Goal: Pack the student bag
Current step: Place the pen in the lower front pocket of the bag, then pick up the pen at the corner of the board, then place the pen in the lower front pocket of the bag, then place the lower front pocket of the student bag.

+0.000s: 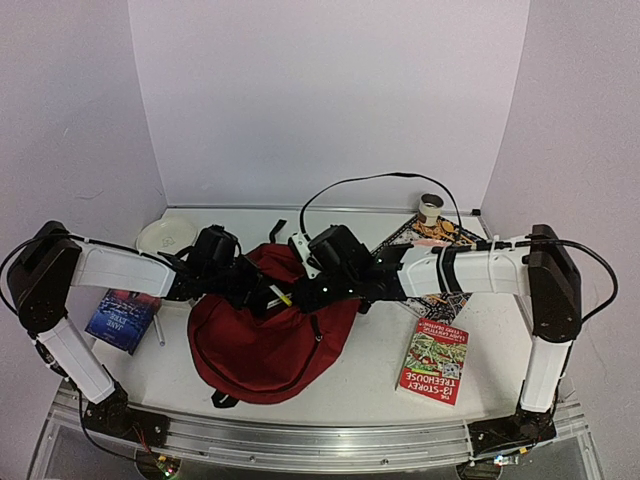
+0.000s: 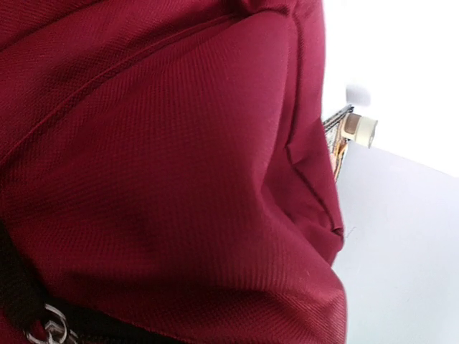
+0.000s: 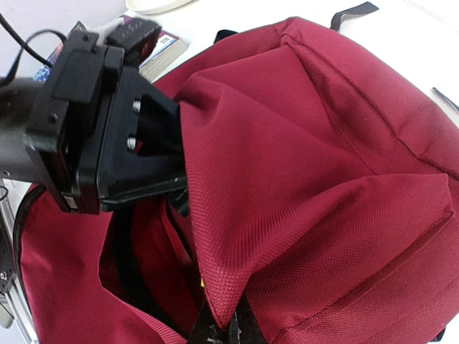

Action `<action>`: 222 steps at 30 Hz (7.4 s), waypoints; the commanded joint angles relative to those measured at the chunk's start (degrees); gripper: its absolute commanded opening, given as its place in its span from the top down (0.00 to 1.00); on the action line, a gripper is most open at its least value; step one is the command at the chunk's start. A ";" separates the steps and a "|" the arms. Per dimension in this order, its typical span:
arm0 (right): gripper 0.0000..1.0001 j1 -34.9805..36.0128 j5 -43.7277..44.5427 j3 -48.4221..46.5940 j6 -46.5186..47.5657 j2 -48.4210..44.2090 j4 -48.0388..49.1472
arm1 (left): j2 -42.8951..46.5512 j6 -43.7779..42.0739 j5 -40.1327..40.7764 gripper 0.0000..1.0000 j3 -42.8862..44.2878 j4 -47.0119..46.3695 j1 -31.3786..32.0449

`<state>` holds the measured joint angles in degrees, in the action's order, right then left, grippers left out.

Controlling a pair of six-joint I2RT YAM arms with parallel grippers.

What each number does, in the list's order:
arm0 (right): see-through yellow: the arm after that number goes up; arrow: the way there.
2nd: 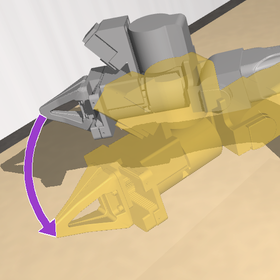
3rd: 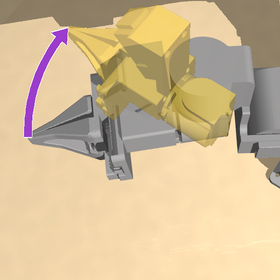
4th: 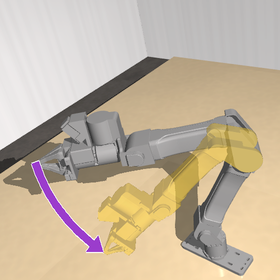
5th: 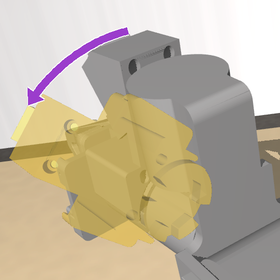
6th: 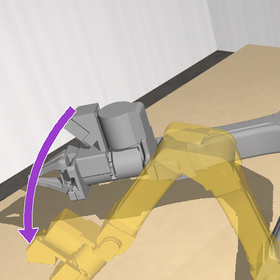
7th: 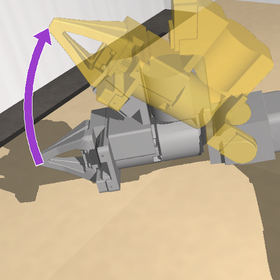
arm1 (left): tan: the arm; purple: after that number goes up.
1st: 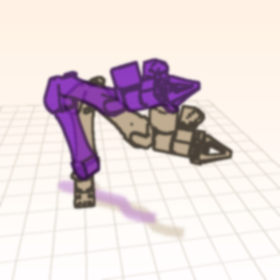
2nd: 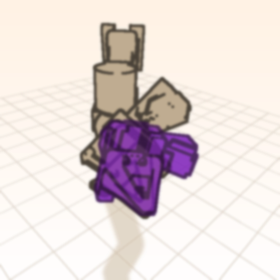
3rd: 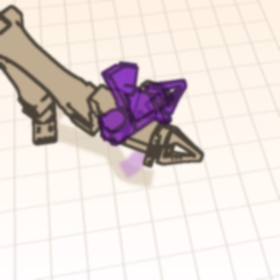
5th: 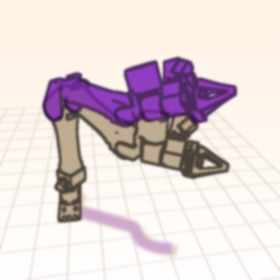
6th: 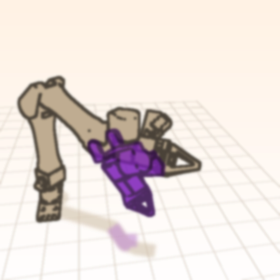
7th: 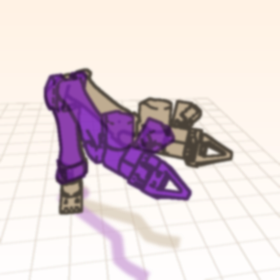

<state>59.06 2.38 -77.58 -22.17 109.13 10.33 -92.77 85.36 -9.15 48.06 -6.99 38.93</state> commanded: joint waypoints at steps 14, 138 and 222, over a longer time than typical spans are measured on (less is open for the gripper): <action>1.00 0.09 0.72 0.07 -0.63 -3.99 2.32 | 6.64 -11.20 4.48 0.48 3.14 6.14 -0.70; 1.00 0.15 0.33 -3.68 -0.34 -0.82 1.97 | 16.52 -28.52 -26.60 1.00 4.56 29.66 -9.28; 0.97 0.98 -6.03 2.43 3.91 -0.66 4.36 | 9.77 -37.67 1.84 0.45 5.06 31.35 -13.44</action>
<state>59.53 -2.19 -76.61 -20.07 108.75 12.69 -80.21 52.98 -5.96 49.87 23.99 26.53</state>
